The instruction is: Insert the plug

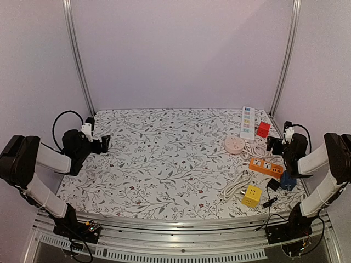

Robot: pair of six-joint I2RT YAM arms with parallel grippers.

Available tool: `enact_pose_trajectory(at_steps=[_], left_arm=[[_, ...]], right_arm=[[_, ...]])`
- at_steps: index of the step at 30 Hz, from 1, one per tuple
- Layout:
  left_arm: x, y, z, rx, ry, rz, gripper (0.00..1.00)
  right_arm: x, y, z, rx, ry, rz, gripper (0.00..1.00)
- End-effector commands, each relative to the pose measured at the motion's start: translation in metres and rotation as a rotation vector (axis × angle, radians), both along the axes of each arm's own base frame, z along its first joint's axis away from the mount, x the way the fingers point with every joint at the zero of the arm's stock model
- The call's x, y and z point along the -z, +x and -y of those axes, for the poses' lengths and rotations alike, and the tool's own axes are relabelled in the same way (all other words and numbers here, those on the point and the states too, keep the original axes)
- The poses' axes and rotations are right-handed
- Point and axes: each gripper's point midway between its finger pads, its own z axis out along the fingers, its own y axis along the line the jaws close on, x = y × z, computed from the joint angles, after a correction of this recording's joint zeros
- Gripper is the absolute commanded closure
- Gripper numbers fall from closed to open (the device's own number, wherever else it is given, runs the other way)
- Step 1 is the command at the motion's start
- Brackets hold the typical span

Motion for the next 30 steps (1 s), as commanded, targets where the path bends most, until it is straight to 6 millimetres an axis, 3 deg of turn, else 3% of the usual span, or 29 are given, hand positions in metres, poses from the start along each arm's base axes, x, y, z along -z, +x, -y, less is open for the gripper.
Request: enact_pose_trajectory(at_steps=[1,3,6,9,10,12,15,16,20,24,27,28,30], left_arm=[[-0.002,0.0,0.001,0.0,-0.002,0.009,0.01],[-0.002,0.0,0.001,0.0,-0.001,0.008,0.01],[-0.001,0.001,0.001,-0.002,0.001,0.006,0.01],[-0.002,0.0,0.001,-0.006,0.001,0.01,0.01],[-0.004,0.002,-0.002,-0.019,0.0,0.014,0.01],[-0.014,0.014,-0.015,-0.086,-0.021,-0.042,0.01],[-0.054,0.033,-0.012,-0.026,0.062,-0.188,0.0],[-0.065,0.035,-0.01,0.005,0.101,-0.214,0.0],[-0.083,0.015,-0.002,0.12,0.202,-0.389,0.01],[-0.088,-0.014,0.005,0.201,0.224,-0.507,0.01],[-0.088,-0.032,0.012,0.25,0.228,-0.555,0.0],[-0.086,-0.036,0.014,0.264,0.225,-0.571,0.01],[-0.082,-0.044,0.021,0.299,0.209,-0.598,0.01]], right_arm=[[-0.028,-0.013,0.026,0.17,0.0,0.003,0.01],[-0.06,-0.017,0.031,0.212,0.029,0.013,0.01],[-0.088,-0.015,0.029,0.219,0.103,-0.038,0.01],[-0.093,-0.017,0.031,0.278,0.194,-0.175,0.01],[-0.082,-0.021,0.031,0.299,0.212,-0.268,0.01],[-0.084,-0.02,0.026,0.323,0.263,-0.342,0.01],[-0.089,-0.014,0.008,0.321,0.279,-0.421,0.01],[-0.091,-0.011,-0.006,0.301,0.254,-0.443,0.01],[-0.103,0.01,-0.037,0.282,0.191,-0.476,0.01],[-0.079,0.057,-0.067,0.227,0.219,-0.568,0.01],[-0.064,0.085,-0.073,0.222,0.172,-0.666,0.01],[-0.038,0.092,-0.074,0.225,0.136,-0.744,0.01],[-0.012,0.102,-0.08,0.204,0.115,-0.826,0.01]])
